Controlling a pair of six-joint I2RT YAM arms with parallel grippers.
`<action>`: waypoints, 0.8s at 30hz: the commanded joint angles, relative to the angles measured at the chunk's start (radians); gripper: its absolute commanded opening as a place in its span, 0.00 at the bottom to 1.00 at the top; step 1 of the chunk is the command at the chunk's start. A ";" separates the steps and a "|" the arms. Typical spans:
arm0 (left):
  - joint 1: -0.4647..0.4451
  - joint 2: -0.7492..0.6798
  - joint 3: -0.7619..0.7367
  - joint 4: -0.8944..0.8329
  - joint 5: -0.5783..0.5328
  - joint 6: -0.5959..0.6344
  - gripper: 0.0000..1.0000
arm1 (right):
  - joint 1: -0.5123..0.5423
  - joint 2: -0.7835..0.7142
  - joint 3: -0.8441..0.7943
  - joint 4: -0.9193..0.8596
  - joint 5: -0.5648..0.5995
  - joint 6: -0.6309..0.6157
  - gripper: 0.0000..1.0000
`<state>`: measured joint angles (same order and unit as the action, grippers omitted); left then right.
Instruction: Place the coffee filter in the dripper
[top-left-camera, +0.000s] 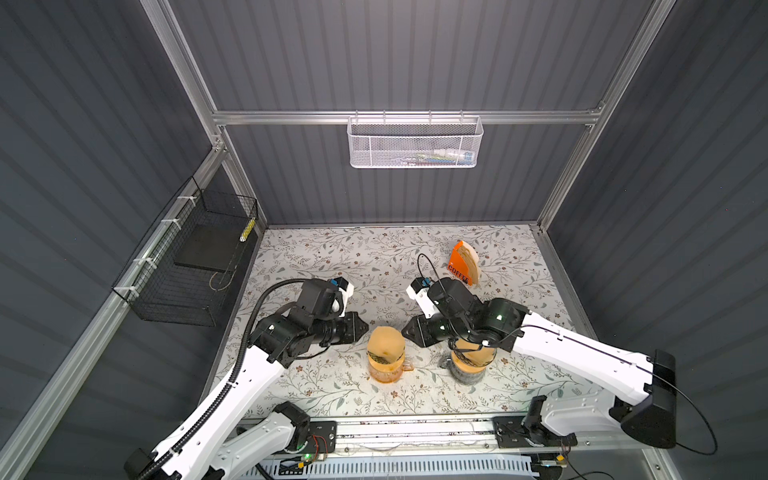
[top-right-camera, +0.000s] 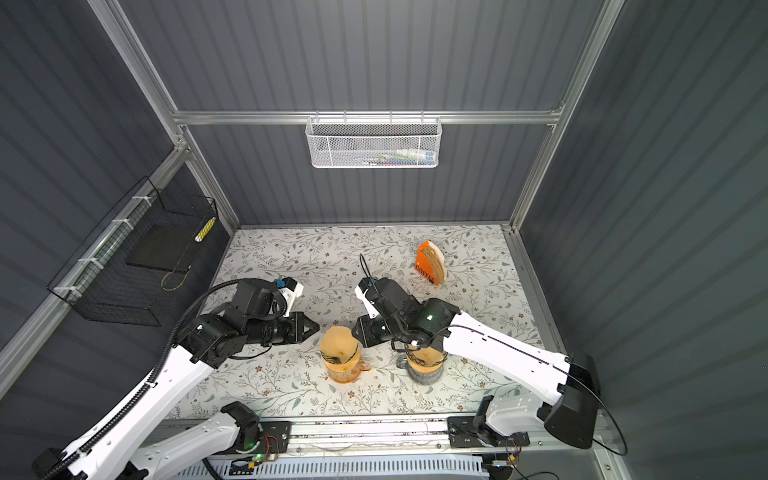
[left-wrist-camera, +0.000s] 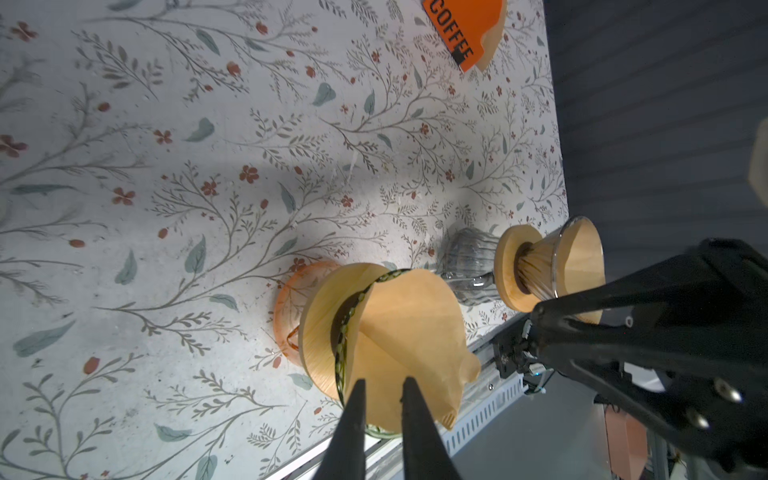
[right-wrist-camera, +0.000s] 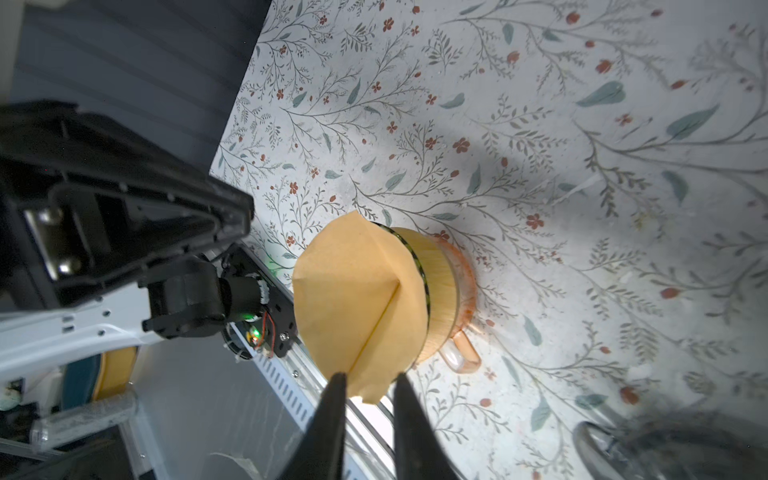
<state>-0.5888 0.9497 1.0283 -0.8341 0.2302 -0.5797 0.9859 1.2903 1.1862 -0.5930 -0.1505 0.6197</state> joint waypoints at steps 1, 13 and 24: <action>-0.002 0.020 0.052 0.032 -0.102 0.003 0.24 | -0.048 -0.060 0.020 -0.066 0.076 -0.044 0.55; 0.077 0.167 0.198 0.153 -0.259 0.099 1.00 | -0.443 -0.317 -0.025 -0.119 0.099 -0.181 0.99; 0.306 0.221 0.184 0.318 -0.330 0.208 1.00 | -0.846 -0.371 -0.148 -0.014 0.012 -0.283 0.99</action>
<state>-0.3157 1.1572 1.1999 -0.5709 -0.0597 -0.4393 0.2008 0.9279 1.0779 -0.6548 -0.1017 0.3798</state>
